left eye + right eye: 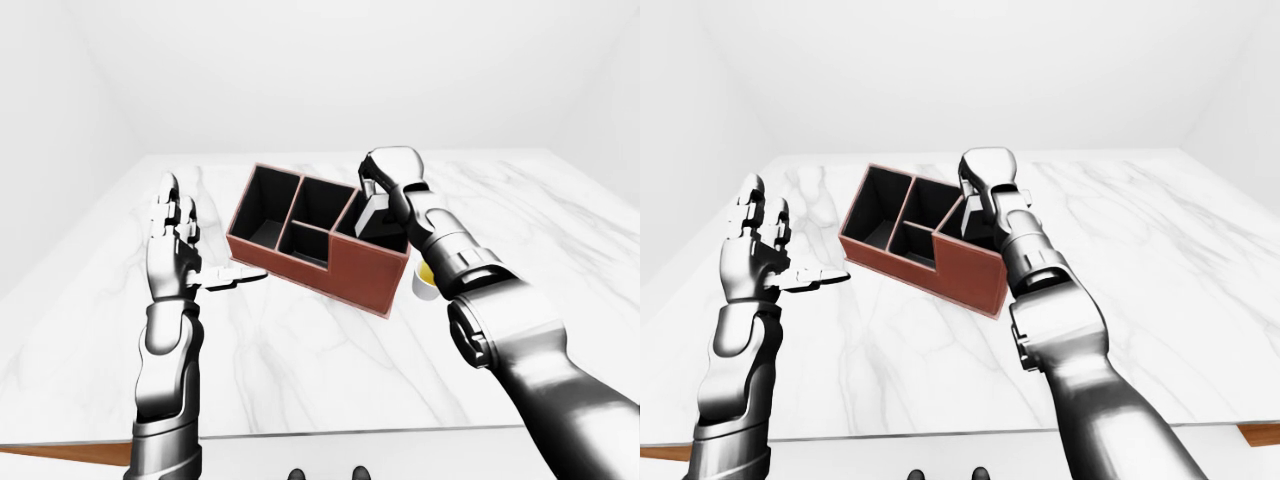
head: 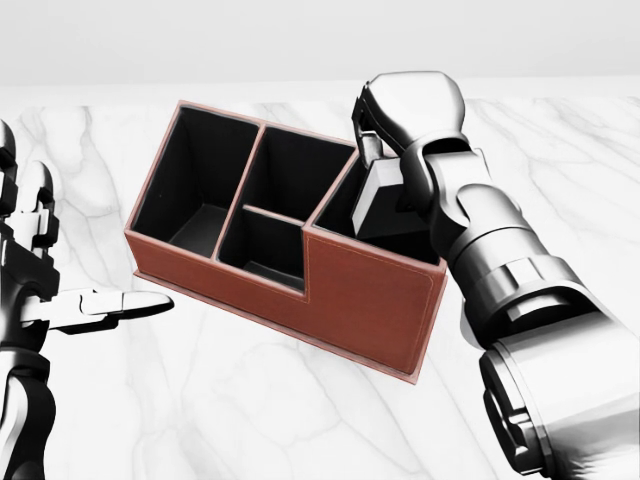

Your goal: Pick up the book and place it in the right compartment of the caddy.

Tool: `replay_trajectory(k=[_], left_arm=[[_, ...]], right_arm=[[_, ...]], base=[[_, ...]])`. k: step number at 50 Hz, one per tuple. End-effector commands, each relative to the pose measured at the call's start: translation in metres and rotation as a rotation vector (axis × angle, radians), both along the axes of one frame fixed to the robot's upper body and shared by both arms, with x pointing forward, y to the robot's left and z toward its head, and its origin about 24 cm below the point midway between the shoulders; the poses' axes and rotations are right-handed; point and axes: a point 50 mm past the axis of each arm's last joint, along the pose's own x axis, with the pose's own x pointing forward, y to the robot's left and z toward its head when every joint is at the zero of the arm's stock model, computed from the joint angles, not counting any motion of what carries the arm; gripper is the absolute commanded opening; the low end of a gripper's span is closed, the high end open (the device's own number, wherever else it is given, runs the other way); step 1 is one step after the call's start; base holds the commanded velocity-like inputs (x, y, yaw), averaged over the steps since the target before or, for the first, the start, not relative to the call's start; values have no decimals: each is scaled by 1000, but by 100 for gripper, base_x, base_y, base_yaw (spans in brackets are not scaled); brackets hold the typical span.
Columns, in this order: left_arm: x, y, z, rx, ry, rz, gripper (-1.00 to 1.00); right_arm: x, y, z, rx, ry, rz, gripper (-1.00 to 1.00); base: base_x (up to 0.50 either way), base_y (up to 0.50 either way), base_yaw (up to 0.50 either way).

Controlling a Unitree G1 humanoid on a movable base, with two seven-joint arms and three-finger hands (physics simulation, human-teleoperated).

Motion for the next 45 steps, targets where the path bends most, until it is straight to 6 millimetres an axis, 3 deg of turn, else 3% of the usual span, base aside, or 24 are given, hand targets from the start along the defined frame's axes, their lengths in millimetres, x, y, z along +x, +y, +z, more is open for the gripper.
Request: replay_trajectory(k=[1, 20, 30, 31, 32, 33, 45], left_arm=[[1, 1, 0, -3, 2, 7, 100], [2, 3, -1, -12, 6, 19, 100], [2, 4, 0, -17, 3, 25, 100], [2, 4, 0, -17, 3, 25, 100], [2, 4, 0, -18, 3, 25, 100], [2, 4, 0, -18, 3, 25, 100], [2, 4, 0, -22, 2, 25, 100]], right_arm=[[0, -2, 4, -22, -31, -20, -100], [-1, -9, -10, -40, 3, -69, -100], [-2, -2, -15, -64, 3, -51, -100], [-2, -1, -15, -65, 1, -47, -85], [-2, 0, -15, -66, -2, -44, -29], [-2, 0, -15, -66, -2, -43, 100], [-2, 2, -17, -70, 1, -34, 100]], base=[[0, 0, 0], [0, 0, 0], [0, 0, 0], [0, 0, 0], [0, 0, 0], [0, 0, 0], [0, 0, 0]])
